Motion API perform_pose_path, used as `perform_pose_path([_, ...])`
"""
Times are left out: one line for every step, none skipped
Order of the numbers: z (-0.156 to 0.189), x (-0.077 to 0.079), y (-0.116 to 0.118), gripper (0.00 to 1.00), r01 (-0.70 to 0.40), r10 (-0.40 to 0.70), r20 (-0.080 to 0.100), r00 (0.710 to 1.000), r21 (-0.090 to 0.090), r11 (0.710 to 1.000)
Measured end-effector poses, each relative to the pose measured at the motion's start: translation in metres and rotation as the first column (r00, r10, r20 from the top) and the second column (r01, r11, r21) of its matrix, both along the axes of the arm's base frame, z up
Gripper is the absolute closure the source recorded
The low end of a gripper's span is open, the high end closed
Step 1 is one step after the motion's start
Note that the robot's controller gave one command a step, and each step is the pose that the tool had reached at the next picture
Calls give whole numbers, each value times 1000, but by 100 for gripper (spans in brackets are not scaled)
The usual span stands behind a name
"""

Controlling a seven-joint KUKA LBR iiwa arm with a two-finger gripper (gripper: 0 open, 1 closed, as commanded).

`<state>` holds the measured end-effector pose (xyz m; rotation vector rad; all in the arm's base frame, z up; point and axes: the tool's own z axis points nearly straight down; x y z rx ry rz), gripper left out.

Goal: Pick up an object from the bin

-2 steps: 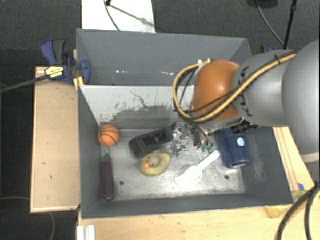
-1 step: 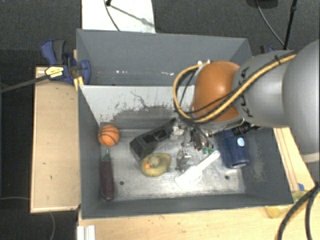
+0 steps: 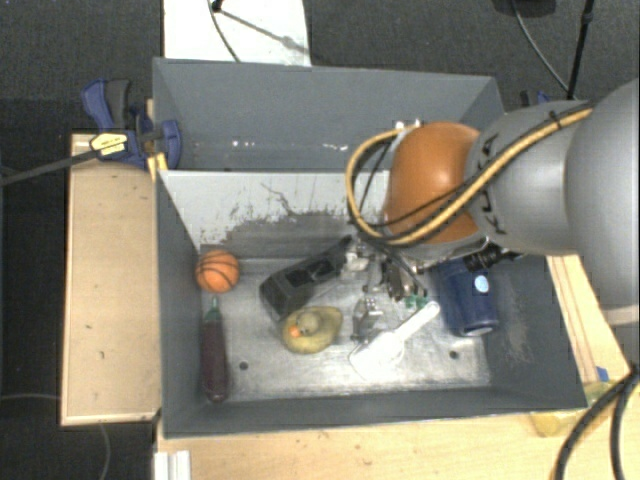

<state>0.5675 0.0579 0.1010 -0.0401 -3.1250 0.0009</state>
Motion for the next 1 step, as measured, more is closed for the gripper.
perform_pose_path([-11,15,29,100,-274,275,58,960,-23,961])
